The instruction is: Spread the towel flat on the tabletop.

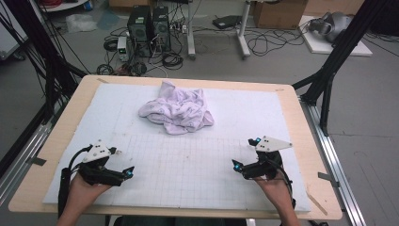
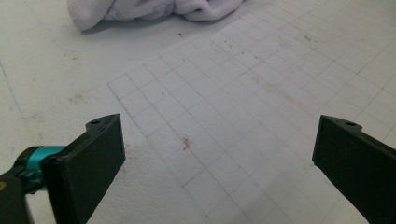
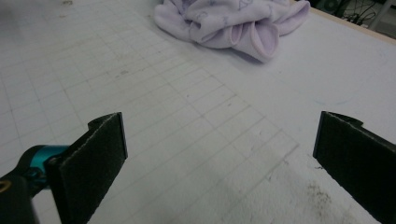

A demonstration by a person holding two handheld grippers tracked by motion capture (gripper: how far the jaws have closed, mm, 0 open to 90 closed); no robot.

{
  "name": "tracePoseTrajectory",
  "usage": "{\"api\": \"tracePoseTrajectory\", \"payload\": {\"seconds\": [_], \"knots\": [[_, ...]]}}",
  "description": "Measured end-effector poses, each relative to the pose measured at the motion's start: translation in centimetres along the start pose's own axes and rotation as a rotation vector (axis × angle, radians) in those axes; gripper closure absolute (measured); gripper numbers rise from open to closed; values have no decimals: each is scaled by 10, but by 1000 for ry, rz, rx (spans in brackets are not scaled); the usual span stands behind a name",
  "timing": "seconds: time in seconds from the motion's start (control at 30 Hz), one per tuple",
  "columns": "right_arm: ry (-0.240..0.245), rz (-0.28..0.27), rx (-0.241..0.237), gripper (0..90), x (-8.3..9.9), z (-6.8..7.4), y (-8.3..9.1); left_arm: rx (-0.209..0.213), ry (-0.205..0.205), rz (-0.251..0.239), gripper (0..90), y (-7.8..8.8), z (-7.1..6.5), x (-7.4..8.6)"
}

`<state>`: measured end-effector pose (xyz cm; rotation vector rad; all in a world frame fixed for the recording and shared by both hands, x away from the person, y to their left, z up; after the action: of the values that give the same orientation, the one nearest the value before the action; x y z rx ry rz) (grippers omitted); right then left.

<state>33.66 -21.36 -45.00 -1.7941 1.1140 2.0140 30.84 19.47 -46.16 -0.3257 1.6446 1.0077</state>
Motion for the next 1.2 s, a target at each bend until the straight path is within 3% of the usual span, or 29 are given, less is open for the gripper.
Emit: {"api": "tracePoseTrajectory", "payload": {"seconds": [0.2,0.57,0.8,0.93,1.07,1.2], "knots": [[-11,-5,-17,18,-17,-7,-16,4,-1,-2,29,-2,-3,0],[12,-1,-74,48,-60,-14,-63,0,2,-3,29,0,3,0],[3,19,-103,54,-85,-18,-90,-2,5,-7,29,2,6,0],[28,17,-136,119,-107,-15,-112,-6,12,-13,29,2,6,-1],[56,36,-152,152,-111,-10,-132,-6,11,-12,29,3,6,0],[38,67,-162,163,-102,-8,-151,-7,10,-12,29,3,5,0]]}}
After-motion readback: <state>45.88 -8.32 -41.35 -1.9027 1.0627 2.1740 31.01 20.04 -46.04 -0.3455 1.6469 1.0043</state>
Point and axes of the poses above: each handheld gripper's, and its own axes: y roughly backward along the jaws, x roughly out of its underside, z roughly to its left, the point moved 8 cm from there along -y, roughly forward along the jaws, and after that the axes turned 8 degrees about -z, right-handed, at the moved point
